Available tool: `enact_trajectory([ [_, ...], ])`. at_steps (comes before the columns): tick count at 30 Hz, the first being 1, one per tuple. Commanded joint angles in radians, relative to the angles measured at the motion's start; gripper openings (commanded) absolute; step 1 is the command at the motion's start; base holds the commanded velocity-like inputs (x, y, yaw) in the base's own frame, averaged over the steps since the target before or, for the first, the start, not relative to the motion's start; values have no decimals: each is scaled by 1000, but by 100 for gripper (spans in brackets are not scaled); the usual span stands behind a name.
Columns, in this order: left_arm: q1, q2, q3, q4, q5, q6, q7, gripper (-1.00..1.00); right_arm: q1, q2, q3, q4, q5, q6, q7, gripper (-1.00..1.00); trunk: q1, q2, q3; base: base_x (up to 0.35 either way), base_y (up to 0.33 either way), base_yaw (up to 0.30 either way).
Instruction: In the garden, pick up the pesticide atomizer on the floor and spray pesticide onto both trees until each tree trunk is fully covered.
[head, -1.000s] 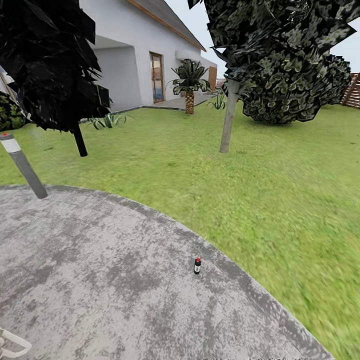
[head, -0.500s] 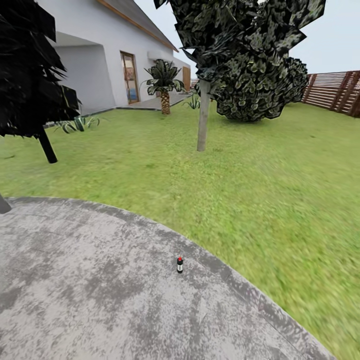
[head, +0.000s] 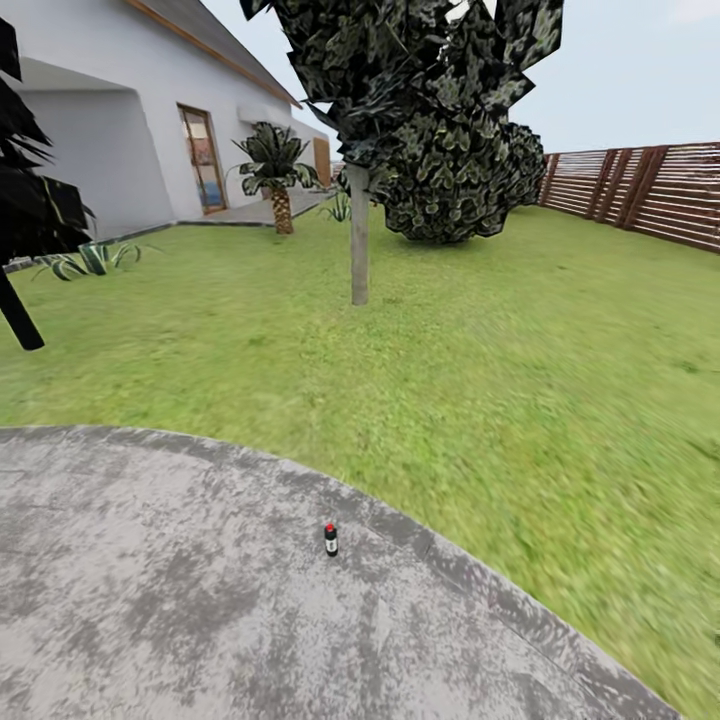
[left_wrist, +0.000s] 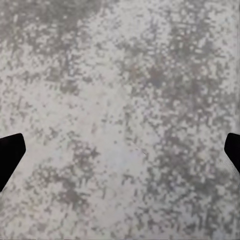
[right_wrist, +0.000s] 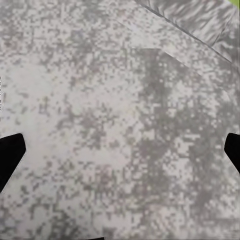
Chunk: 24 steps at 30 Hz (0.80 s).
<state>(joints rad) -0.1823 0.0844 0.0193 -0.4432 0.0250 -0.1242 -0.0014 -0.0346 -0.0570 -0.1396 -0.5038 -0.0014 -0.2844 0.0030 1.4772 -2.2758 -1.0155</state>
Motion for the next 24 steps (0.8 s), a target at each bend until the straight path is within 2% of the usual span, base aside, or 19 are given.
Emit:
enact_trajectory([
  [1, 0, 0, 1, 1, 3, -3, 0, 100, -1, 0, -2, 1, 0, -3, 0, 100, 0, 0, 0, 161, 220, -292],
  [15, 0, 0, 1, 1, 3, -3, 0, 100, -1, 0, -2, 1, 0, -3, 0, 100, 0, 0, 10, 133, 259, -292],
  [24, 0, 0, 1, 1, 3, -3, 0, 100, -1, 0, -2, 1, 0, -3, 0, 100, 0, 0, 17, 9, 109, -291],
])
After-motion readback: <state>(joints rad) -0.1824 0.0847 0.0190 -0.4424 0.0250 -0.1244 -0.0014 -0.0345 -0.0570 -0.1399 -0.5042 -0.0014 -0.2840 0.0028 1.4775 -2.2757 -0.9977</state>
